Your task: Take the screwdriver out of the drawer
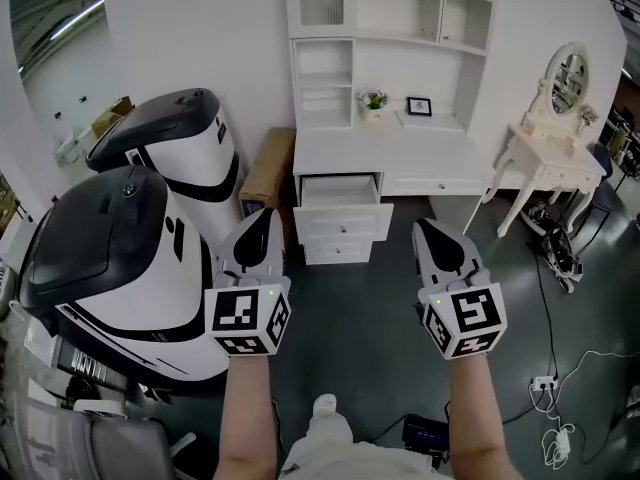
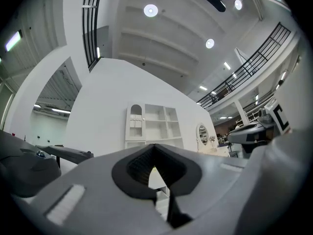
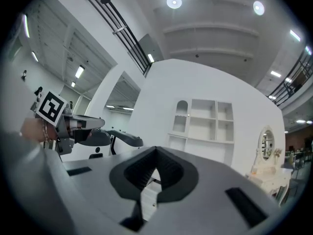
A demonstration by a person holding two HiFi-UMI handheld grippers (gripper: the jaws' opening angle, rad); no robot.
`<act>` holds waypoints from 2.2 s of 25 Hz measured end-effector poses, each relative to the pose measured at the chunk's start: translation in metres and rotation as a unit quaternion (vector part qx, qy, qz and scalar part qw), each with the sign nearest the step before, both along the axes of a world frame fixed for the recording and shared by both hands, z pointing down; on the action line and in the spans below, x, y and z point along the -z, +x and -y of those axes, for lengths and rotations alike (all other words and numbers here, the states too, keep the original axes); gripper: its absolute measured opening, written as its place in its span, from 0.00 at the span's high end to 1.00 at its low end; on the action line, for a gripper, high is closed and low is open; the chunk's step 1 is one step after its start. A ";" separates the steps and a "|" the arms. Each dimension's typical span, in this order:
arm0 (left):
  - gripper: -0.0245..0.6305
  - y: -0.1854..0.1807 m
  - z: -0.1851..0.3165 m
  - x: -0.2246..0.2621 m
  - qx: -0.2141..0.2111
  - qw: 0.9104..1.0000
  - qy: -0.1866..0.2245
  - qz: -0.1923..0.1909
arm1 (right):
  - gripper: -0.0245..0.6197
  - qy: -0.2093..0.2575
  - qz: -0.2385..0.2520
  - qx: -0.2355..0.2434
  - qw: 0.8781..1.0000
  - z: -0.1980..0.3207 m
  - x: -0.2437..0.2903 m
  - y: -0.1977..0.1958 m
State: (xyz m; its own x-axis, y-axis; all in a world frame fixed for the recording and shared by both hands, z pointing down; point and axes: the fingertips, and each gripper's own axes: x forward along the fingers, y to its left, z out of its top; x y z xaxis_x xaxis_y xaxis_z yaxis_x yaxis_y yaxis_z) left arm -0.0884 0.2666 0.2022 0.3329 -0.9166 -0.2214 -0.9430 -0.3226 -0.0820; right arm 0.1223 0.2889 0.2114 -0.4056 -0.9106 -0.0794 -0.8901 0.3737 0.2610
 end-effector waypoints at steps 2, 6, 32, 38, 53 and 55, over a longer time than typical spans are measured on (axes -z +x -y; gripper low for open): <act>0.96 -0.007 0.020 -0.003 -0.003 1.000 -0.003 -0.002 | 0.95 -0.001 -0.001 -0.003 1.000 0.020 -0.002 -0.007; 0.96 -0.019 0.064 -0.007 -0.013 1.000 -0.006 -0.001 | 0.95 -0.003 -0.003 -0.006 1.000 0.063 -0.004 -0.027; 0.96 -0.065 0.199 -0.024 -0.035 0.999 -0.022 -0.005 | 0.95 -0.010 -0.006 -0.031 0.999 0.192 -0.015 -0.066; 0.96 -0.060 0.235 -0.030 -0.024 0.999 -0.029 -0.003 | 0.95 -0.010 0.001 -0.025 1.000 0.234 -0.018 -0.054; 0.96 -0.028 0.372 -0.016 0.005 0.999 -0.035 0.014 | 0.95 -0.003 0.011 0.008 1.000 0.389 0.000 -0.017; 0.96 -0.022 0.393 -0.013 0.009 0.999 -0.033 0.014 | 0.95 0.000 0.009 0.012 1.000 0.412 0.005 -0.010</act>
State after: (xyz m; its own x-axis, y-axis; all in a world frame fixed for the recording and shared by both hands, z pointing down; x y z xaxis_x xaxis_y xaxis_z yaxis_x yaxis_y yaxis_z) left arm -0.1100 -0.1264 0.2153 0.3220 -0.9348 -0.1500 -0.9461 -0.3118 -0.0880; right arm 0.1120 -0.1232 0.2067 -0.4263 -0.9003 -0.0877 -0.8854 0.3953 0.2446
